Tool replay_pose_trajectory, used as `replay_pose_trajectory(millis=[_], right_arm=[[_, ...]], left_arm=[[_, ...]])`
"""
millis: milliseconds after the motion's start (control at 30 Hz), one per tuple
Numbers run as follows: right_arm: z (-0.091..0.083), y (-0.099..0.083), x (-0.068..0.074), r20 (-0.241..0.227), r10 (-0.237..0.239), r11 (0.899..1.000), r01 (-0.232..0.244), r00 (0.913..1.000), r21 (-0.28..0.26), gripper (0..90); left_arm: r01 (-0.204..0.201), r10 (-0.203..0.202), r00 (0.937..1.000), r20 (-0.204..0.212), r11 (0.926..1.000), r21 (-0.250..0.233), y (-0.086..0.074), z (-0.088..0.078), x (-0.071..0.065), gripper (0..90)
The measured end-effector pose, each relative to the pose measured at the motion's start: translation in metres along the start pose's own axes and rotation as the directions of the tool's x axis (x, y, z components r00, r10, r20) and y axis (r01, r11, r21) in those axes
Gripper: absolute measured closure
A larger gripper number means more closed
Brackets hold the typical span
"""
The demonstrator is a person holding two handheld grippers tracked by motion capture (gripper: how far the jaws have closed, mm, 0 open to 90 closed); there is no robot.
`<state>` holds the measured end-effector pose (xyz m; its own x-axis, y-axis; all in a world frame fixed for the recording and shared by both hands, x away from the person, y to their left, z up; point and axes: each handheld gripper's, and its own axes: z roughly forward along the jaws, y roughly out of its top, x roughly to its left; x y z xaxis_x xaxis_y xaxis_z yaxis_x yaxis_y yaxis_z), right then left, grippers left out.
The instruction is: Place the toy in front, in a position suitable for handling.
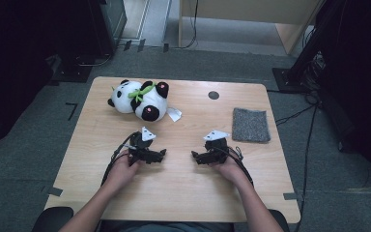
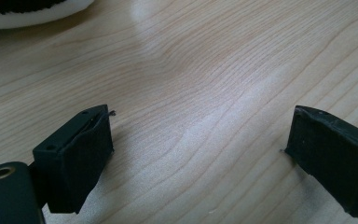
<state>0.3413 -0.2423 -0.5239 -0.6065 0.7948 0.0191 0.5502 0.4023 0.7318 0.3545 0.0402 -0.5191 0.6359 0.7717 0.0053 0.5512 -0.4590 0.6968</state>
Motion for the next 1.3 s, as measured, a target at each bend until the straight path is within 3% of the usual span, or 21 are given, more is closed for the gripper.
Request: replay_pose_trajectory(millis=[1300], right_arm=[[-0.0010, -0.0010, 0.0021, 0.030, 0.030, 1.000, -0.030, 0.9991, 0.005, 6.5]], left_arm=[[-0.004, 0.004, 1.0000, 0.002, 1.0000, 0.002, -0.0001, -0.0002, -0.0026, 6.6]])
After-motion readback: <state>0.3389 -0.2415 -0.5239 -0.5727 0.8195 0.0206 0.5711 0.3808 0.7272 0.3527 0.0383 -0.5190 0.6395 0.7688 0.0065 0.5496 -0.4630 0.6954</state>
